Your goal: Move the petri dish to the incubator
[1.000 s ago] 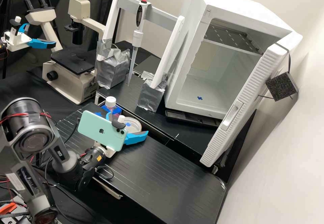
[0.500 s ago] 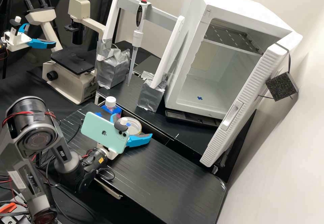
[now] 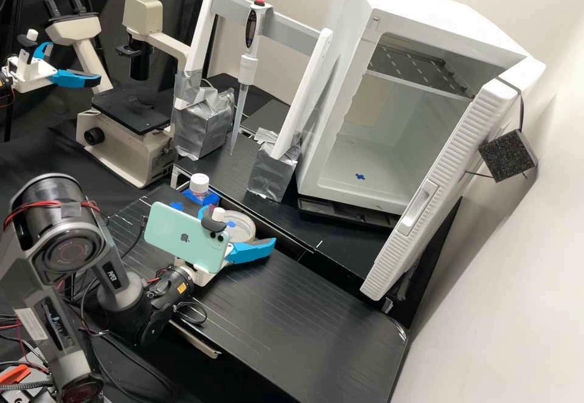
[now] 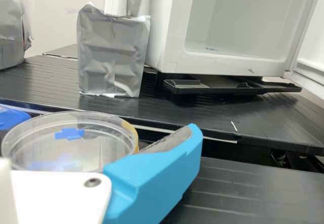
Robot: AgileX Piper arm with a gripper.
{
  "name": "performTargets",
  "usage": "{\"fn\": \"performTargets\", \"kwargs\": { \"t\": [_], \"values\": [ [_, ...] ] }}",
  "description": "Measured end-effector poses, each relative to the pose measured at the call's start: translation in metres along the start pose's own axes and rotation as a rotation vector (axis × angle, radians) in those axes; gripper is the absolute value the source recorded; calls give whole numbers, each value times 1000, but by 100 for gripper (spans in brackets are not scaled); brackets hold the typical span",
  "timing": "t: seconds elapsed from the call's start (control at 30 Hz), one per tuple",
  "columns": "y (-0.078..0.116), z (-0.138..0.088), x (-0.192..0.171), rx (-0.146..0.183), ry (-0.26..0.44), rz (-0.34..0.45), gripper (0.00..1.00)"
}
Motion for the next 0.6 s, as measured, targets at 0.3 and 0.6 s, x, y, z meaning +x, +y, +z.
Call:
{"fn": "performTargets", "kwargs": {
  "t": [0.3,0.6],
  "values": [
    [0,0,0,2,-3,0,0],
    [0,1,1,12,-14,10,0]
  ]
}}
